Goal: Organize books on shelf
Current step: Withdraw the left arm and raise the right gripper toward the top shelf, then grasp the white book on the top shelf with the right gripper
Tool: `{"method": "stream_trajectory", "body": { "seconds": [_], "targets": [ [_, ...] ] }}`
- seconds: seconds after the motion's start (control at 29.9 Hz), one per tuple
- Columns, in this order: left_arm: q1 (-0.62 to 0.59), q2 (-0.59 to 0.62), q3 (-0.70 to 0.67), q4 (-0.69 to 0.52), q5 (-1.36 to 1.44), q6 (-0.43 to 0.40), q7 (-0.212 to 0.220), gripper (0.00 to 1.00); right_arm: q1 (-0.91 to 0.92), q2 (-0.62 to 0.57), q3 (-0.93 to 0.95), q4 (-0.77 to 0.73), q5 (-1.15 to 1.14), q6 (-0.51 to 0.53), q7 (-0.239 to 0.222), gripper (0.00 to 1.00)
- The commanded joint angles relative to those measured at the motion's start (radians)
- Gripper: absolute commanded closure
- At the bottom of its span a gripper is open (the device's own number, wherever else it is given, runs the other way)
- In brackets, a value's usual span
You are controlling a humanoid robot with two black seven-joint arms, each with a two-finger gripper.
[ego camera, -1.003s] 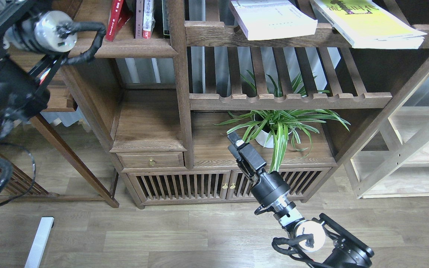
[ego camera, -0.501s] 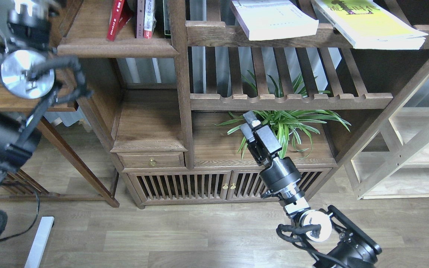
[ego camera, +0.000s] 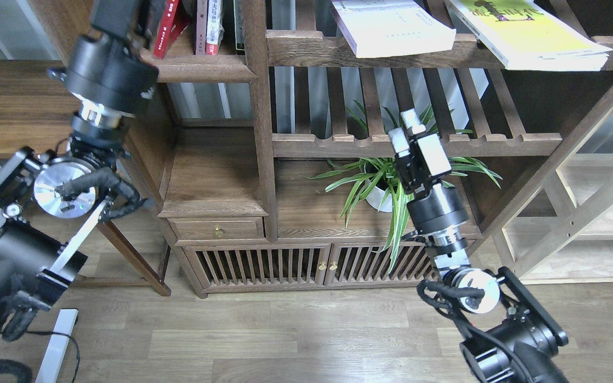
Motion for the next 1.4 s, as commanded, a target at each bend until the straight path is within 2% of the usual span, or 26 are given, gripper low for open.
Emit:
{"method": "stream_trajectory", "body": {
  "seconds": [0.0, 0.27, 0.5, 0.67, 0.87, 1.04, 1.37],
  "targets": [
    [0.021, -0.033, 0.003, 0.011, -0.033, -0.007, 0.055, 0.02, 0.029, -0.001, 0.019, 0.002, 0.001, 0.000, 0.002, 0.16],
    [0.127, -0.089, 0.020, 0.021, -0.033, -0.007, 0.059, 0.02, 0.119, 0.022, 0.038, 0.007, 0.041, -0.007, 0.012, 0.16],
    [0.187, -0.089, 0.072, 0.037, -0.031, -0.048, 0.059, 0.01, 0.122, 0.021, 0.038, 0.007, 0.093, -0.173, 0.012, 0.16],
    [0.204, -0.079, 0.120, 0.037, -0.028, -0.111, 0.060, 0.01, 0.160, 0.013, 0.039, 0.007, 0.095, -0.206, 0.011, 0.16],
    [0.202, -0.076, 0.143, 0.041, -0.022, -0.111, 0.063, 0.01, 0.217, -0.013, 0.038, 0.007, 0.097, -0.231, 0.005, 0.17],
    [0.199, -0.076, 0.138, 0.077, -0.019, -0.112, 0.125, 0.01, 0.250, -0.013, 0.038, 0.007, 0.098, -0.285, 0.005, 0.17],
    [0.198, -0.076, 0.135, 0.077, -0.020, -0.112, 0.129, 0.01, 0.313, -0.039, 0.038, 0.001, 0.132, -0.403, 0.003, 0.17]
  ]
}}
